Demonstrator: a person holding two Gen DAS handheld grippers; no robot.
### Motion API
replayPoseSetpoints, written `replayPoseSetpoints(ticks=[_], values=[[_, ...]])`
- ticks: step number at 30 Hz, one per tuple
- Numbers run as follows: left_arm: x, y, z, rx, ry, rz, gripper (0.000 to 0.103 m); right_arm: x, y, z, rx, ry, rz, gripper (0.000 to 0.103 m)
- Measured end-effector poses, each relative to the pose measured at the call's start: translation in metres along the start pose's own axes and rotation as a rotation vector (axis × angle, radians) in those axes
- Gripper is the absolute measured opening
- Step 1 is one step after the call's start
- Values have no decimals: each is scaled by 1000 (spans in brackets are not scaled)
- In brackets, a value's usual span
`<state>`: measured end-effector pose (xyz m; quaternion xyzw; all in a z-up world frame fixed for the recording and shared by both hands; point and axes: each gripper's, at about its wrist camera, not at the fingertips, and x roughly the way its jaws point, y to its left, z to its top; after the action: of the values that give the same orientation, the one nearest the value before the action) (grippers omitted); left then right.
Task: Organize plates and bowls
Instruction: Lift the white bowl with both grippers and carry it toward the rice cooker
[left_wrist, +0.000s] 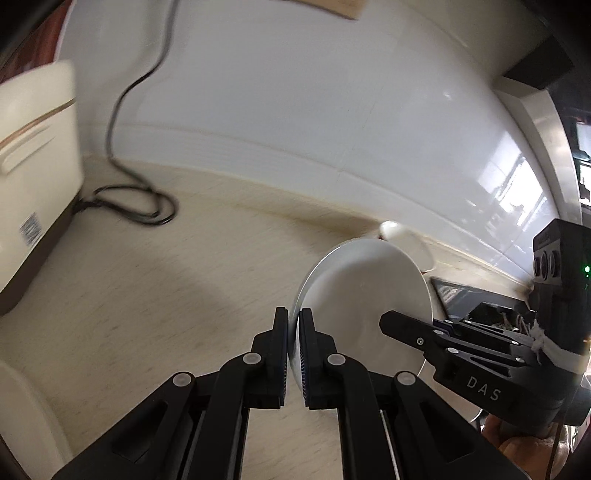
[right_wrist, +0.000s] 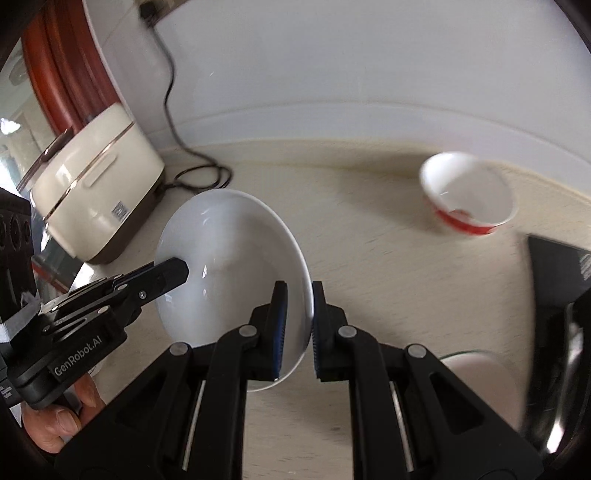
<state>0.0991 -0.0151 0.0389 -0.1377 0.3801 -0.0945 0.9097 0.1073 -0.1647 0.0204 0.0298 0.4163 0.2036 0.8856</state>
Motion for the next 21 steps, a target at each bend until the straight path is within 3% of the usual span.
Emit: replayPoseSetpoints(ticks=[8, 21], values=[[-12, 54, -16, -74, 45, 50, 6, 35, 48, -17, -17, 79, 62, 15], [-27, 94, -27, -164, 64, 85, 6, 62, 83, -31, -15, 144, 116, 16]])
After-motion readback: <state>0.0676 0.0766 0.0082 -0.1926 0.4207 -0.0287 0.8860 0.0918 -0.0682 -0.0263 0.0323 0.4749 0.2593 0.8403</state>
